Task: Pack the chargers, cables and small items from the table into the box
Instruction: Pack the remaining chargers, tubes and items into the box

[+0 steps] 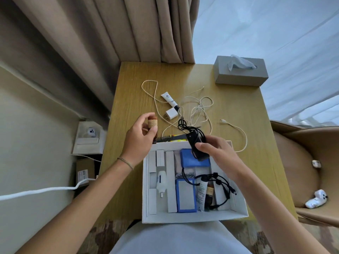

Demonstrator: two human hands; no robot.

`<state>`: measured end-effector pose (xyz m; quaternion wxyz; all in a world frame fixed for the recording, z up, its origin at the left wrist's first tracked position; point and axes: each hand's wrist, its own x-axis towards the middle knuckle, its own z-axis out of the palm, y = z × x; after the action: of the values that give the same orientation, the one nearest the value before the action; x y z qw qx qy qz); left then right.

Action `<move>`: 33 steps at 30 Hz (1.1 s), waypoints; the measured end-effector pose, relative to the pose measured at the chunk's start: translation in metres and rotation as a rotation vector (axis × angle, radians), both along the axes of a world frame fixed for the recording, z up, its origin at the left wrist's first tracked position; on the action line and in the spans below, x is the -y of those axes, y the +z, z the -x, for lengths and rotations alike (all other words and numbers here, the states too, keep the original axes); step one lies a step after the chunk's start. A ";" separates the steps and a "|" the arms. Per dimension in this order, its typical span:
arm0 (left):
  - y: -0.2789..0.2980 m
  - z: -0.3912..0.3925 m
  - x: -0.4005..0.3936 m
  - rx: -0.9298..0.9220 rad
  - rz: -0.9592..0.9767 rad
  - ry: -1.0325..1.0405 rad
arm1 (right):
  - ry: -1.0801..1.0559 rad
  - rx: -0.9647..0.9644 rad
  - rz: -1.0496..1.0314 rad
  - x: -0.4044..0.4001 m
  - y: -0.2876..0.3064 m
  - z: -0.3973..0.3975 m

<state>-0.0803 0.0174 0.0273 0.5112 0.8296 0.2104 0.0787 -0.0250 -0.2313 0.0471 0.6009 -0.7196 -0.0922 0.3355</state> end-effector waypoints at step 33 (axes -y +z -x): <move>-0.041 0.097 0.092 -0.720 -0.551 -0.513 | 0.608 0.758 0.913 0.042 -0.065 0.016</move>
<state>-0.1777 -0.0750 -0.0139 0.1720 0.9328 0.1343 -0.2870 -0.0409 -0.2730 -0.0180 0.0406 -0.9120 -0.3444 0.2190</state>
